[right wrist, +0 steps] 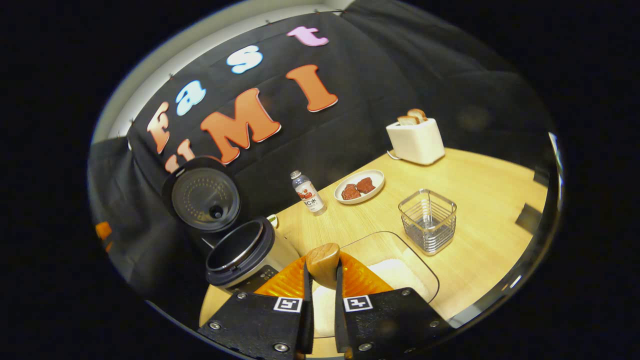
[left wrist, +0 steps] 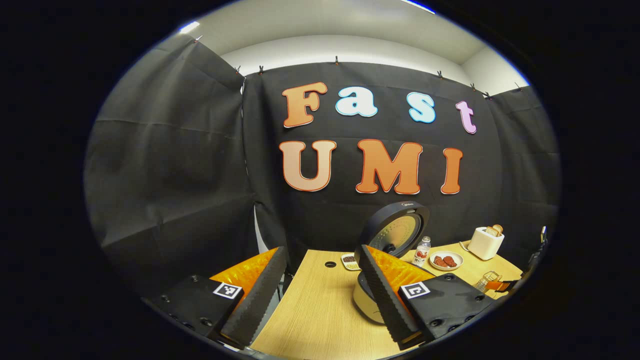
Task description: Close the left gripper, press the button to open the rice cooker; take a wooden spoon from the chopstick holder with the right hand, scoop a spoonful of rice and pour it into the rice cooker, then put the wooden spoon back into the chopstick holder.
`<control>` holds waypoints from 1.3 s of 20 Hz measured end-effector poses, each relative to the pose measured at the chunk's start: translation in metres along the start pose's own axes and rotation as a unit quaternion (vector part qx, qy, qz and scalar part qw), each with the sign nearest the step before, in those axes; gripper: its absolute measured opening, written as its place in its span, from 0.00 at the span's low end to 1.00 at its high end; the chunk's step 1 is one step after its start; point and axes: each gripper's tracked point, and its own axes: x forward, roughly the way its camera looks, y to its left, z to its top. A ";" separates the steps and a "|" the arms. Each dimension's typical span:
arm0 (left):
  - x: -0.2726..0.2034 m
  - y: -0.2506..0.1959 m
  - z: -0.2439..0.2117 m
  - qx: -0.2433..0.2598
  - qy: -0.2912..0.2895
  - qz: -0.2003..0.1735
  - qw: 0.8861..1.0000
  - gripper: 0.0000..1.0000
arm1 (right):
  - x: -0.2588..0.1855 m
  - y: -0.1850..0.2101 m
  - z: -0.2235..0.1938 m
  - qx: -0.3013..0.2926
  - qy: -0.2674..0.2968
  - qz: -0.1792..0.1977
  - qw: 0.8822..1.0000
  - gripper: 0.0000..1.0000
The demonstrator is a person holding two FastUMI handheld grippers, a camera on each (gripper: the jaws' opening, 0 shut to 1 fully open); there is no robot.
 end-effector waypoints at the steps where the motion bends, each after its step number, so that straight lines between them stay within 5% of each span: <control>1: 0.001 -0.001 -0.001 -0.001 0.000 -0.001 1.000 1.00 | 0.001 -0.008 0.001 0.046 -0.001 -0.002 0.999 0.16; 7: 0.008 -0.012 -0.001 -0.005 0.002 -0.012 1.000 1.00 | -0.005 -0.048 0.005 0.228 -0.002 -0.009 0.974 0.16; 13: 0.006 -0.012 0.009 0.005 -0.013 -0.003 1.000 1.00 | -0.015 -0.051 0.043 0.266 -0.023 0.004 0.964 0.11; 26: 0.013 -0.018 0.012 -0.015 -0.020 0.003 1.000 1.00 | -0.020 -0.028 0.073 0.357 -0.011 0.034 0.933 0.16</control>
